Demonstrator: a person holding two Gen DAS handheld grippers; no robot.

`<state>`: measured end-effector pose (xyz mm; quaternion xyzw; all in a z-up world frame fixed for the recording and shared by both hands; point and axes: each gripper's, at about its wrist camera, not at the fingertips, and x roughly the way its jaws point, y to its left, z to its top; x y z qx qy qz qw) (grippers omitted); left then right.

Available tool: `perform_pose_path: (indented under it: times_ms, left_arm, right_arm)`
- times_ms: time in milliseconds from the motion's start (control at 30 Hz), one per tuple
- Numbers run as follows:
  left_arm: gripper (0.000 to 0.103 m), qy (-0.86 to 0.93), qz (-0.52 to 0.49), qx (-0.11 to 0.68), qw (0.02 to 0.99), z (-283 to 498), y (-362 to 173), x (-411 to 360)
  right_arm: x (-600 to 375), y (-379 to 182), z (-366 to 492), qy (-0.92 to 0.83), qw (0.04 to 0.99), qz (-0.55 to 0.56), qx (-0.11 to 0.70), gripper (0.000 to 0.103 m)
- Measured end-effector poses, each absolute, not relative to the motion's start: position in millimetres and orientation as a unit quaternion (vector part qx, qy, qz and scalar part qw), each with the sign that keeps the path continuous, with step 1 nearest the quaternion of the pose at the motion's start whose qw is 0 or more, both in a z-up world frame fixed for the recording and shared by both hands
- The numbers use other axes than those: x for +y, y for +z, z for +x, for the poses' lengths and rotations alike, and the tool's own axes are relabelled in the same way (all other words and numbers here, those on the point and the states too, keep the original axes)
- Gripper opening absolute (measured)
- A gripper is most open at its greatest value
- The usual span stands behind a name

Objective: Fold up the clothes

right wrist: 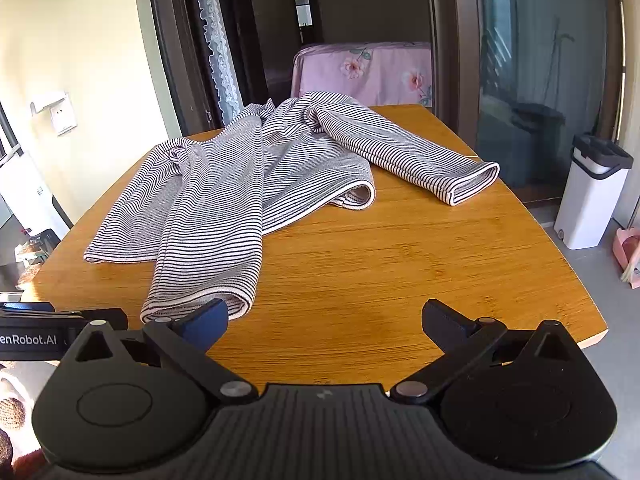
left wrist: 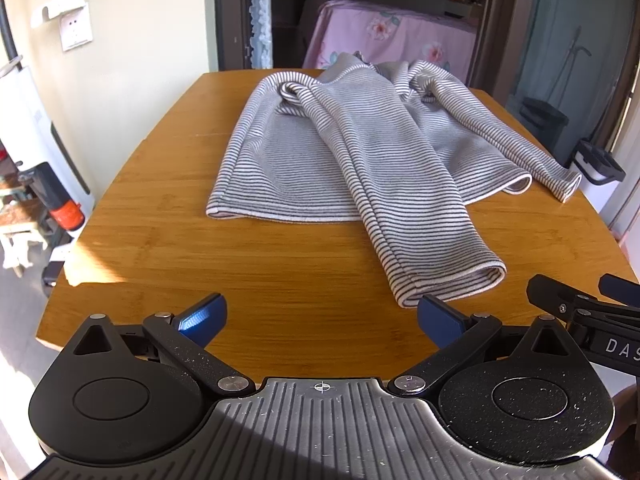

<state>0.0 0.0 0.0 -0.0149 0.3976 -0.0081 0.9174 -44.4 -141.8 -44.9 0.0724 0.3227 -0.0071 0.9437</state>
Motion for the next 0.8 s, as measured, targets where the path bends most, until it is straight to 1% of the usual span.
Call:
perform_pose_path:
  times_ms: [800]
  left_arm:
    - [0.103, -0.010, -0.018, 0.397, 0.918, -0.2, -1.7, -0.2]
  right_arm:
    - [-138.6, -43.0, -48.7, -0.002, 0.946, 0.069, 0.316, 0.103]
